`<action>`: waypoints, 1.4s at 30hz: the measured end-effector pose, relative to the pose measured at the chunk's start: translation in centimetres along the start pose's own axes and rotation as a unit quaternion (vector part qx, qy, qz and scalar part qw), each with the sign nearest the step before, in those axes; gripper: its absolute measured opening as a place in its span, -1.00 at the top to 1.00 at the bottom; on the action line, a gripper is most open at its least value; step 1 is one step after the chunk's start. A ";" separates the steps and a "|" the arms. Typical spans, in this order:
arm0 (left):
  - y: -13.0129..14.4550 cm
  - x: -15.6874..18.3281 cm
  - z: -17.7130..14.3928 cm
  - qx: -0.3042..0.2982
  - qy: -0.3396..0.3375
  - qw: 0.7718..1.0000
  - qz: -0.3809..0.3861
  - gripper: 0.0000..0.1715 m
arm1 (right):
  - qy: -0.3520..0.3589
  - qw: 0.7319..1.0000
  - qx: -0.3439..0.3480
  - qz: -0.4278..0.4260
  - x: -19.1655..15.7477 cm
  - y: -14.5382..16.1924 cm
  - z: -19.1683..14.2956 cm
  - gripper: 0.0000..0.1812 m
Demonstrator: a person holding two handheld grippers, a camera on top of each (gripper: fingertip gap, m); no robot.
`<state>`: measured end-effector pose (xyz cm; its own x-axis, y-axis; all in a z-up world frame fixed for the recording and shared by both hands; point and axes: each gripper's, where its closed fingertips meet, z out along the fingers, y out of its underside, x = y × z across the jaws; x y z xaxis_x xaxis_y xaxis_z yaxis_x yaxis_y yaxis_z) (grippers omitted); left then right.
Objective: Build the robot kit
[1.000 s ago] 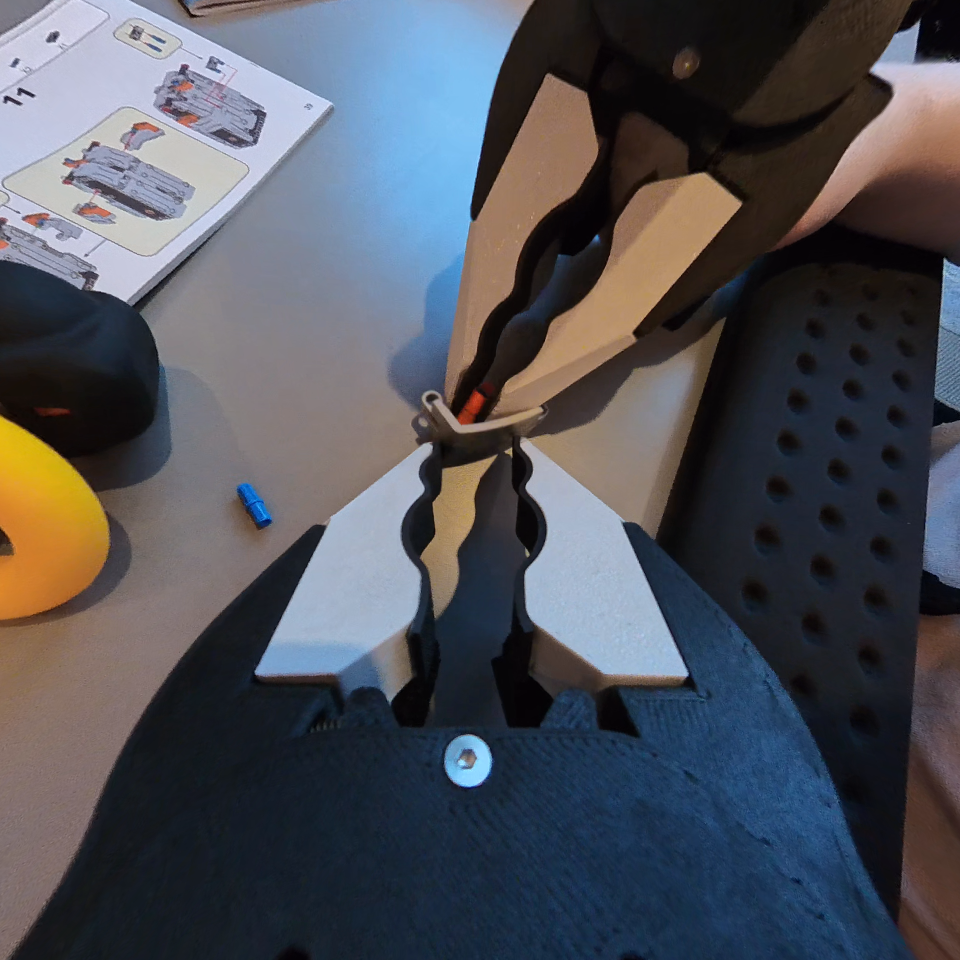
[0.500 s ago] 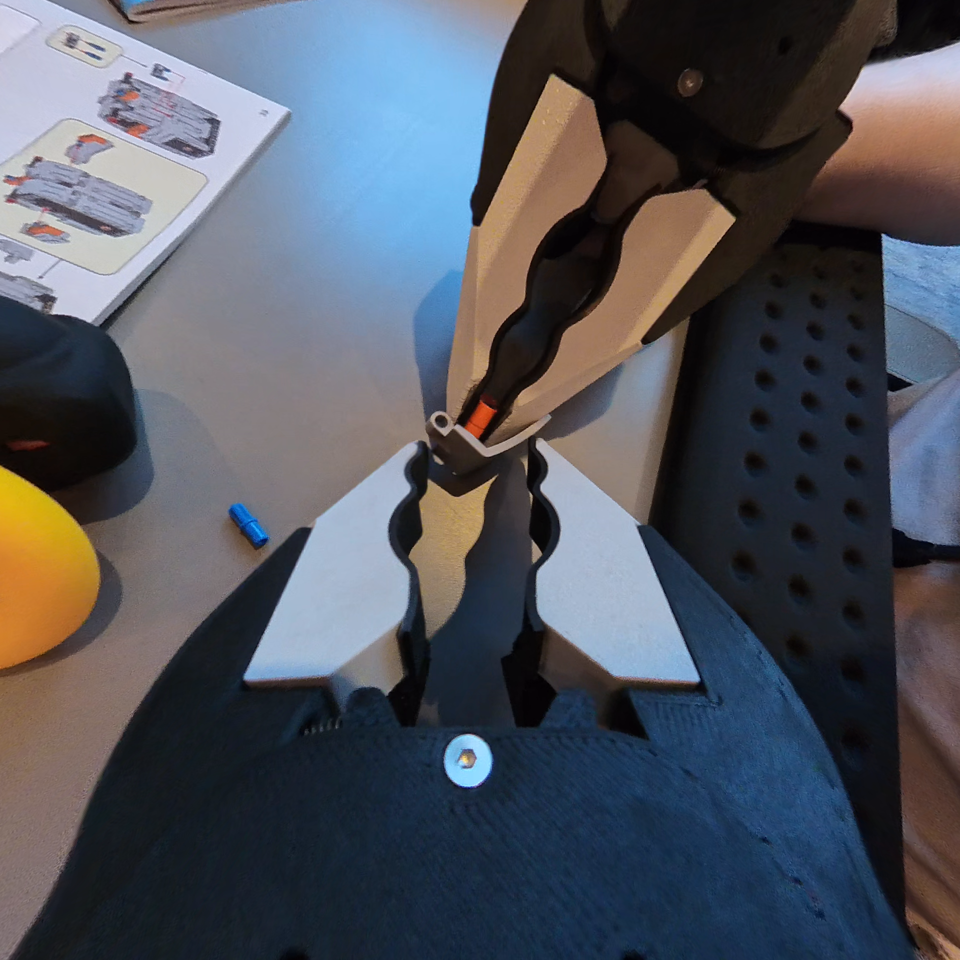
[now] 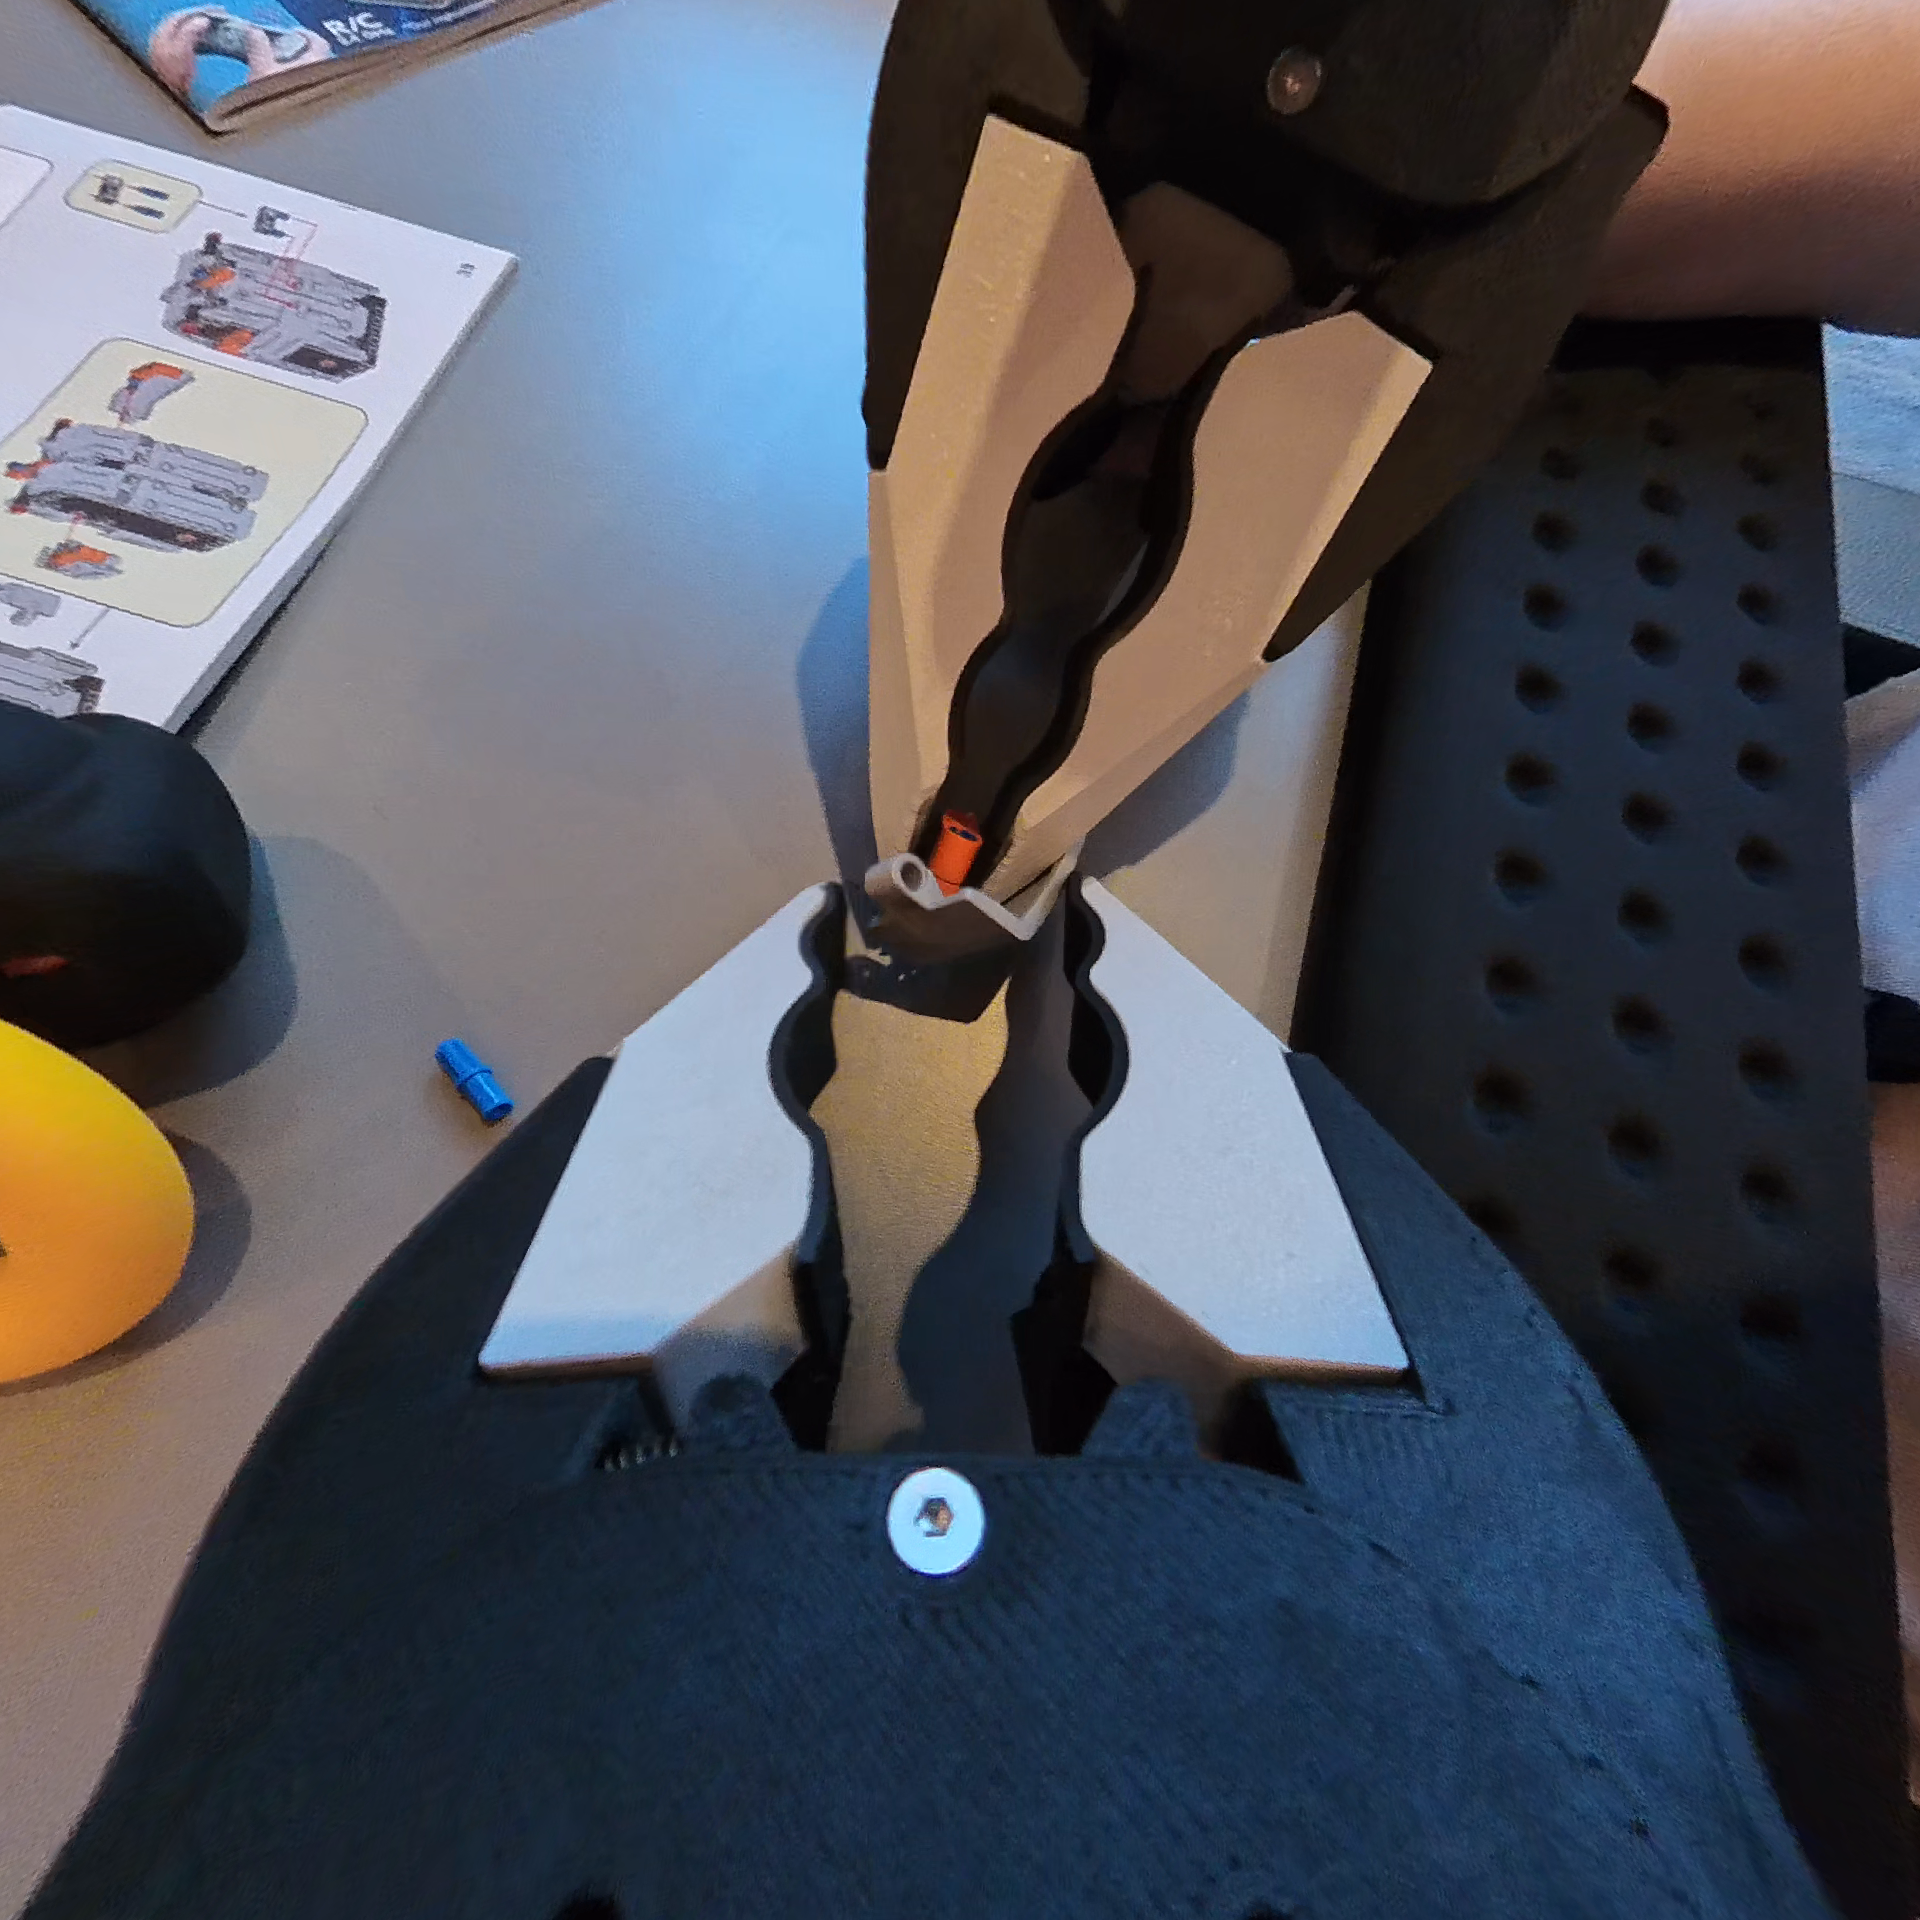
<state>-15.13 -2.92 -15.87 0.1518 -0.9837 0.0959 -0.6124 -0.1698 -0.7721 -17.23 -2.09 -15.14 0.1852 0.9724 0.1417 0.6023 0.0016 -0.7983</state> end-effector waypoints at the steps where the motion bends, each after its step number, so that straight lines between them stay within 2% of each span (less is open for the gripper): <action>1: 0.0 0.0 0.0 0.001 -0.004 1.000 0.001 0.51 | -0.003 1.000 0.000 0.000 0.0 0.0 0.0 0.93; 8: -0.5 0.3 -0.4 0.020 -0.004 1.000 0.011 0.60 | -0.013 1.000 0.001 0.013 0.0 0.0 0.0 0.93; 16: -0.9 0.0 -0.9 0.036 0.017 0.998 -0.045 0.61 | -0.022 0.999 0.023 0.028 0.3 -0.3 -0.7 0.93; 21: -1.5 -0.3 -1.4 0.056 0.021 0.996 -0.072 0.64 | 0.002 0.999 0.038 0.014 1.2 -0.8 -1.7 0.93; 26: -1.9 0.1 -1.6 0.067 0.035 0.994 -0.080 0.65 | 0.006 0.998 0.059 -0.011 1.0 -1.7 -2.1 0.93; 30: -2.0 0.3 -1.4 0.064 0.027 0.995 -0.071 0.65 | -0.003 0.999 0.048 -0.002 0.8 -1.3 -1.7 0.93; 42: -3.7 0.1 -2.9 0.128 0.042 0.985 -0.105 0.69 | 0.019 0.993 0.112 0.033 1.7 -3.4 -3.5 0.93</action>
<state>-15.13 -2.51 -11.15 0.1827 -0.9317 0.3139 -0.3570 -0.3603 -0.8618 -16.28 -1.22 -10.13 0.2509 0.9625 0.1028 0.4001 -0.0064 -0.9165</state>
